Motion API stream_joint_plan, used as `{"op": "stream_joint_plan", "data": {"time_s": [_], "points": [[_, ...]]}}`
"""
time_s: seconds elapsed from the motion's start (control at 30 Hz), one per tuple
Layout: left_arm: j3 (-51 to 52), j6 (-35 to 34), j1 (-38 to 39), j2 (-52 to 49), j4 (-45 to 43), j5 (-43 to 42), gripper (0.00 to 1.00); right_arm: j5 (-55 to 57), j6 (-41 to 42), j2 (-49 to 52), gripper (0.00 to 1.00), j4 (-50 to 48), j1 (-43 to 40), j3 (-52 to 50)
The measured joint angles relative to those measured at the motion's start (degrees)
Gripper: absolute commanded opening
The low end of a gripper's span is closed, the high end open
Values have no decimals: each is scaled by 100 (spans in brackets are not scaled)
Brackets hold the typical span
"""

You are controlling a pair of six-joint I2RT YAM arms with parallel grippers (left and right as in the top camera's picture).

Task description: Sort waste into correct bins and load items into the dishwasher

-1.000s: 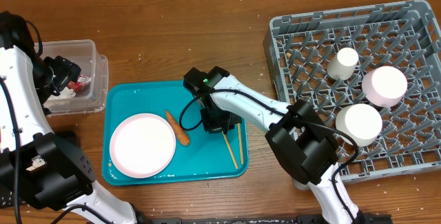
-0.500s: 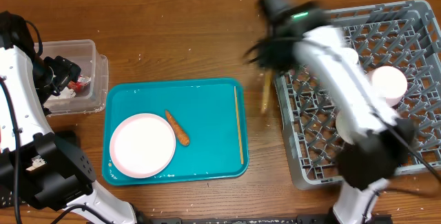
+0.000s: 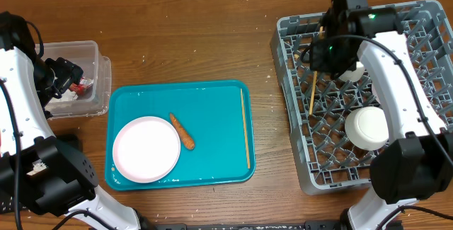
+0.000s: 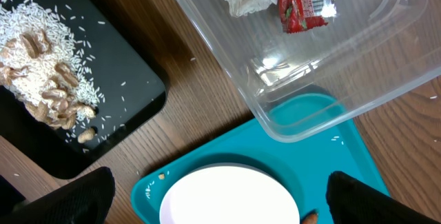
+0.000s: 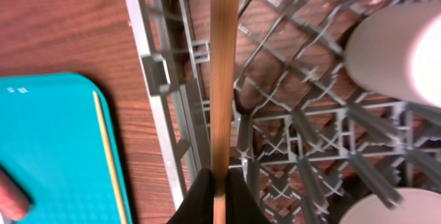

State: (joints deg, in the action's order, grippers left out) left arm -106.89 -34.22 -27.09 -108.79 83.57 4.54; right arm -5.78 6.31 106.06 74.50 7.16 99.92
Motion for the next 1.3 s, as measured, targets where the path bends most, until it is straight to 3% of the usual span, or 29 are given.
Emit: {"op": "stream_joint_plan", "data": {"time_s": [0.07, 0.2, 0.37, 0.5, 0.53, 0.6, 0.63, 0.67, 0.7, 0.83, 0.97, 1.3], "points": [[0, 2, 0, 0, -2, 0, 100, -66, -55, 31, 16, -22, 13, -144], [0, 2, 0, 0, -2, 0, 100, -144, -120, 35, 21, -35, 13, -153], [0, 2, 0, 0, -2, 0, 100, -339, -144, 35, 22, -13, 11, -153], [0, 2, 0, 0, -2, 0, 100, -1180, -142, 39, 24, 356, 26, 42], [0, 2, 0, 0, -2, 0, 100, -1333, -138, 39, 32, 459, 52, 157], [0, 0, 0, 0, -2, 0, 100, -1617, -15, 39, 58, 553, 232, 411], [0, 0, 0, 0, -2, 0, 100, -1668, 63, 39, 78, 566, 407, 457], [0, 0, 0, 0, 0, 0, 100, -1659, 149, 39, 87, 592, 584, 457], [0, 2, 0, 0, -4, 2, 100, -1547, 297, 42, 90, 603, 857, 455], [0, 2, 0, 0, -2, 0, 100, -868, 986, 39, 91, 417, 1847, 240], [0, 0, 0, 0, -4, 0, 100, -420, 1676, 66, 89, -398, 2680, -664], [0, 2, 0, 0, -2, 0, 100, -293, 2118, 101, 82, -1858, 3248, -2334]]}}
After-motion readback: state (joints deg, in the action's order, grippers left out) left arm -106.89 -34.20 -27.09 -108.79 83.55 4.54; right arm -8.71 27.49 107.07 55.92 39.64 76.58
